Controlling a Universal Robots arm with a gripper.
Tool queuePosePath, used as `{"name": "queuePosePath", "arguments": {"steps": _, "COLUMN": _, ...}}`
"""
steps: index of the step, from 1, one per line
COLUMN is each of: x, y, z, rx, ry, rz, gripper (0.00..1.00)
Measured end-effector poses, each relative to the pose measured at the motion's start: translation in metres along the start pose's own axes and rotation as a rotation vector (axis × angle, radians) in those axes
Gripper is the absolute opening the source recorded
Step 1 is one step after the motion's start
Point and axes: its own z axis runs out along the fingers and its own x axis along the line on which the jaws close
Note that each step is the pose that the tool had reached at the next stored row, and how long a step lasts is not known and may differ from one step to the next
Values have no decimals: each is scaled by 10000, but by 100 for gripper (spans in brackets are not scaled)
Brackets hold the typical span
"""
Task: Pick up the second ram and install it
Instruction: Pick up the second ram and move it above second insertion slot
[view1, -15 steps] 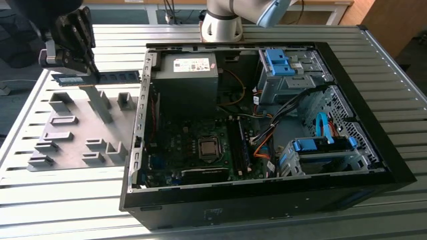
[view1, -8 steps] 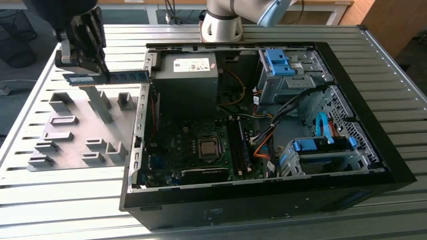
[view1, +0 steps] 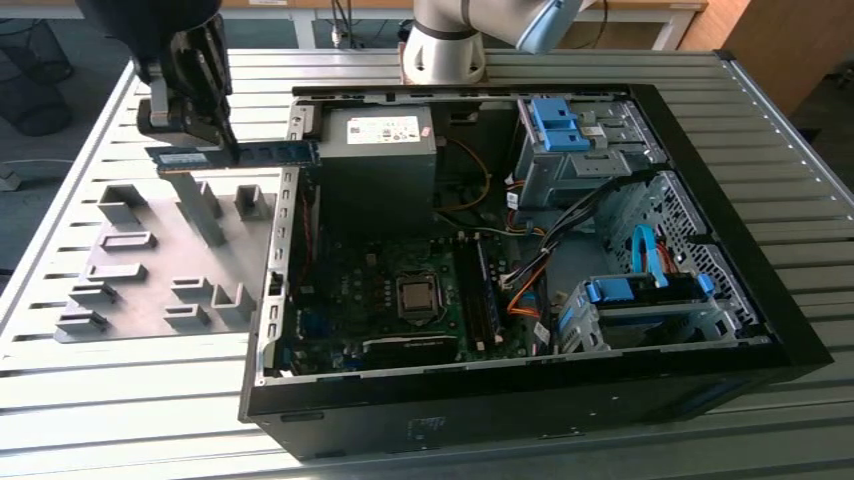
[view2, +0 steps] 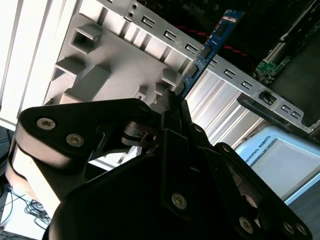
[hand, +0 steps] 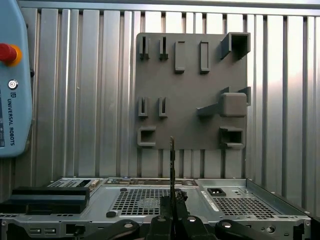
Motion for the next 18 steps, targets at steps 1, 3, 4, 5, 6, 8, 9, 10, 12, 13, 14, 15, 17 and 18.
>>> {"name": "queuePosePath", "arguments": {"steps": 1, "x": 0, "y": -18, "z": 0, "rx": 0, "ry": 0, "rz": 0, "gripper": 14}}
{"name": "queuePosePath", "arguments": {"steps": 3, "x": 0, "y": -56, "z": -1, "rx": 0, "ry": 0, "rz": 0, "gripper": 14}}
{"name": "queuePosePath", "arguments": {"steps": 4, "x": 0, "y": -73, "z": -1, "rx": 0, "ry": 0, "rz": 0, "gripper": 14}}
{"name": "queuePosePath", "arguments": {"steps": 5, "x": 0, "y": -91, "z": -1, "rx": 0, "ry": 0, "rz": 0, "gripper": 14}}
{"name": "queuePosePath", "arguments": {"steps": 6, "x": 0, "y": -108, "z": -1, "rx": 0, "ry": 0, "rz": 0, "gripper": 14}}
{"name": "queuePosePath", "arguments": {"steps": 8, "x": 1, "y": -144, "z": -2, "rx": 0, "ry": 1, "rz": -1, "gripper": 14}}
{"name": "queuePosePath", "arguments": {"steps": 9, "x": 1, "y": -162, "z": -1, "rx": 0, "ry": 0, "rz": 0, "gripper": 14}}
{"name": "queuePosePath", "arguments": {"steps": 10, "x": 1, "y": -179, "z": -2, "rx": 0, "ry": 0, "rz": 0, "gripper": 14}}
{"name": "queuePosePath", "arguments": {"steps": 12, "x": 1, "y": -219, "z": -2, "rx": 0, "ry": 0, "rz": 0, "gripper": 14}}
{"name": "queuePosePath", "arguments": {"steps": 13, "x": 1, "y": -244, "z": -2, "rx": 0, "ry": 1, "rz": 0, "gripper": 14}}
{"name": "queuePosePath", "arguments": {"steps": 14, "x": 1, "y": -269, "z": -3, "rx": -1, "ry": 0, "rz": 0, "gripper": 14}}
{"name": "queuePosePath", "arguments": {"steps": 15, "x": 1, "y": -295, "z": -3, "rx": 0, "ry": 0, "rz": 0, "gripper": 14}}
{"name": "queuePosePath", "arguments": {"steps": 17, "x": 2, "y": -352, "z": -4, "rx": -1, "ry": 1, "rz": 0, "gripper": 14}}
{"name": "queuePosePath", "arguments": {"steps": 18, "x": 2, "y": -379, "z": -3, "rx": 0, "ry": 0, "rz": 0, "gripper": 14}}
